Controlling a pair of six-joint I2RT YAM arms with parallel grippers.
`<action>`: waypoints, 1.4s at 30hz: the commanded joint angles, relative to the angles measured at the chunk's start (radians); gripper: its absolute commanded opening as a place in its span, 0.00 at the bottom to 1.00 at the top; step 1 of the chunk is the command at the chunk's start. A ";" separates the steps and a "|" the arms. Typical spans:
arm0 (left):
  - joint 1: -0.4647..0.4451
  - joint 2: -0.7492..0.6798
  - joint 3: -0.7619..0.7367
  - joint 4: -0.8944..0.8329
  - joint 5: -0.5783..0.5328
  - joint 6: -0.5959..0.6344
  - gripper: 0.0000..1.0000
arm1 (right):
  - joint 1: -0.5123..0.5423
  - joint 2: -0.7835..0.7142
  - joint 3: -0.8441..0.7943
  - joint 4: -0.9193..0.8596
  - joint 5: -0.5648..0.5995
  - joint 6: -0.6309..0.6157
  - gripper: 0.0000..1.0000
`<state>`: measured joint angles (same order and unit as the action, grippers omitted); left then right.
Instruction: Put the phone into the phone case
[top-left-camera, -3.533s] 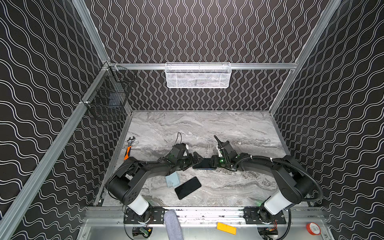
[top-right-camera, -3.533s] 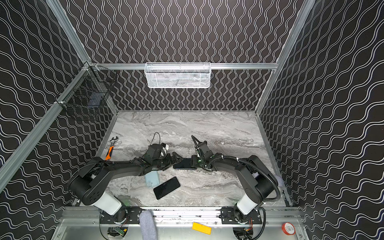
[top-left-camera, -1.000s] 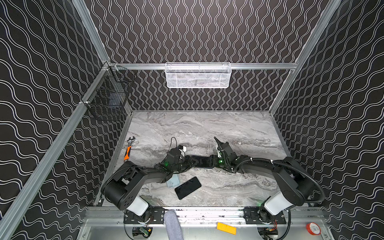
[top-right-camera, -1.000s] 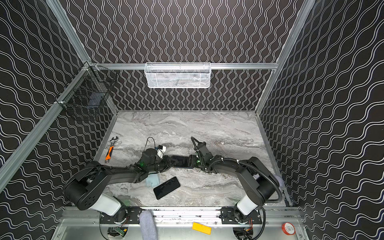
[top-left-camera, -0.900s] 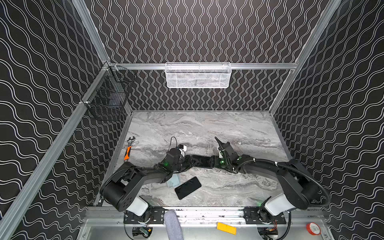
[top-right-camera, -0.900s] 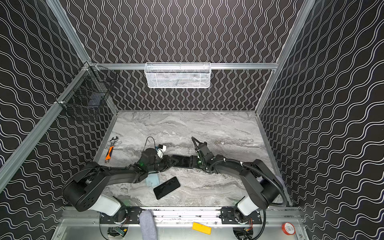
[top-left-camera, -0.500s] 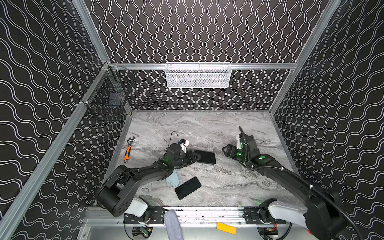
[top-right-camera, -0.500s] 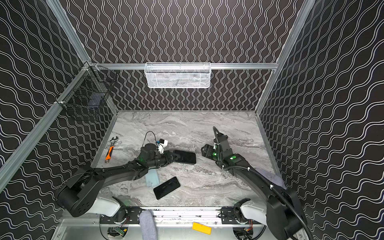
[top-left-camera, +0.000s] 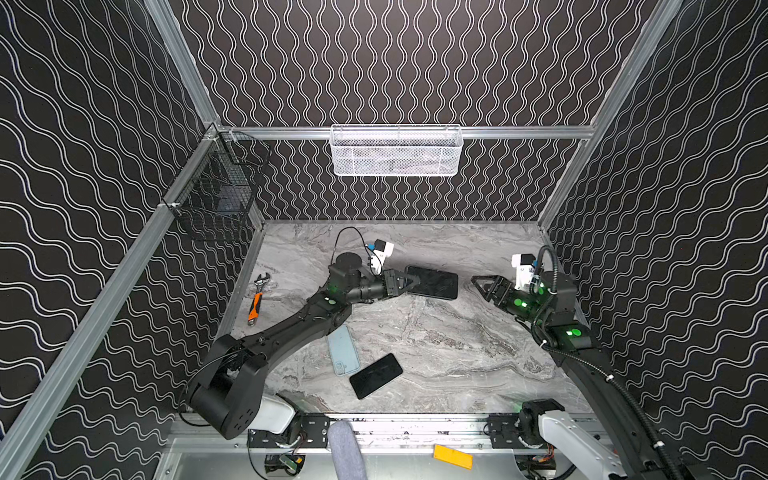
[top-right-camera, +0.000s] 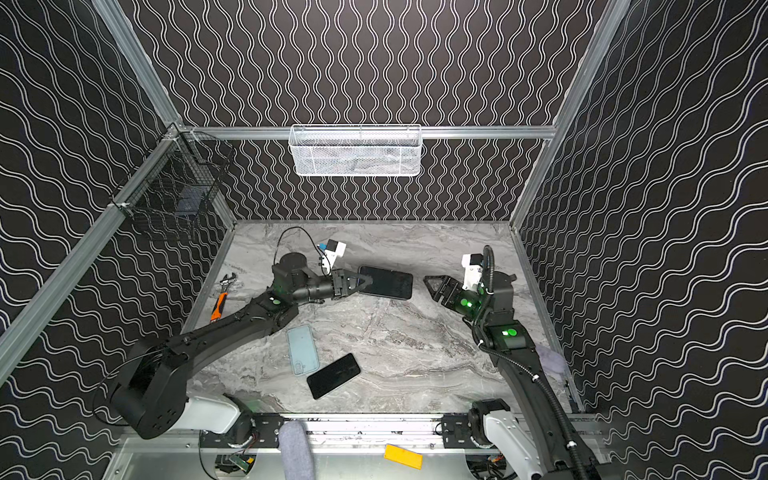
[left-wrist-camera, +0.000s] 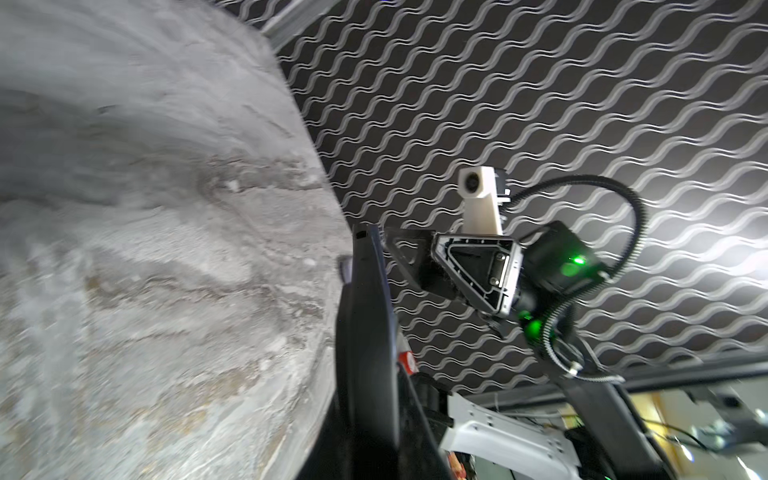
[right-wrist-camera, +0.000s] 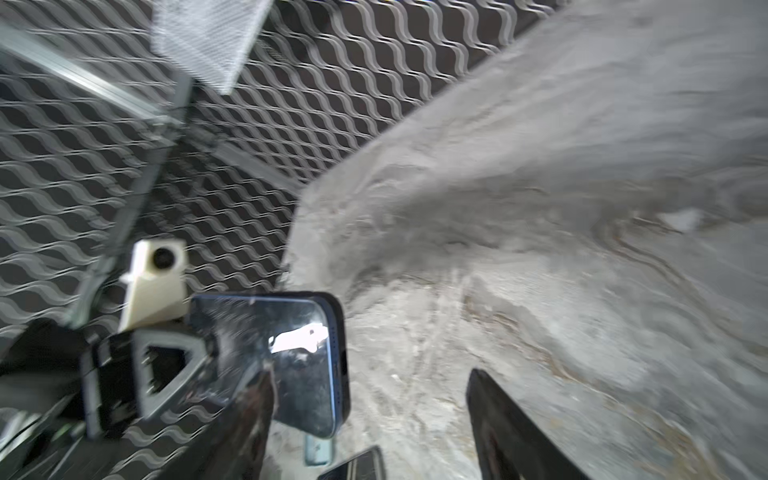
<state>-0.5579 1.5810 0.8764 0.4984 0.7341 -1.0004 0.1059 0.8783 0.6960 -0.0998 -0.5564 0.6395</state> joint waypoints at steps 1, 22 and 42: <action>0.010 -0.001 0.032 0.153 0.127 -0.071 0.00 | -0.040 -0.017 -0.019 0.166 -0.251 0.073 0.76; 0.014 0.100 0.045 0.504 0.198 -0.357 0.00 | -0.041 0.106 -0.201 0.919 -0.576 0.461 0.53; 0.004 0.114 0.038 0.480 0.199 -0.328 0.00 | -0.025 0.097 -0.171 0.919 -0.550 0.486 0.07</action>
<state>-0.5495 1.6978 0.9092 0.9775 0.9329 -1.3533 0.0765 0.9771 0.5114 0.7879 -1.1160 1.1362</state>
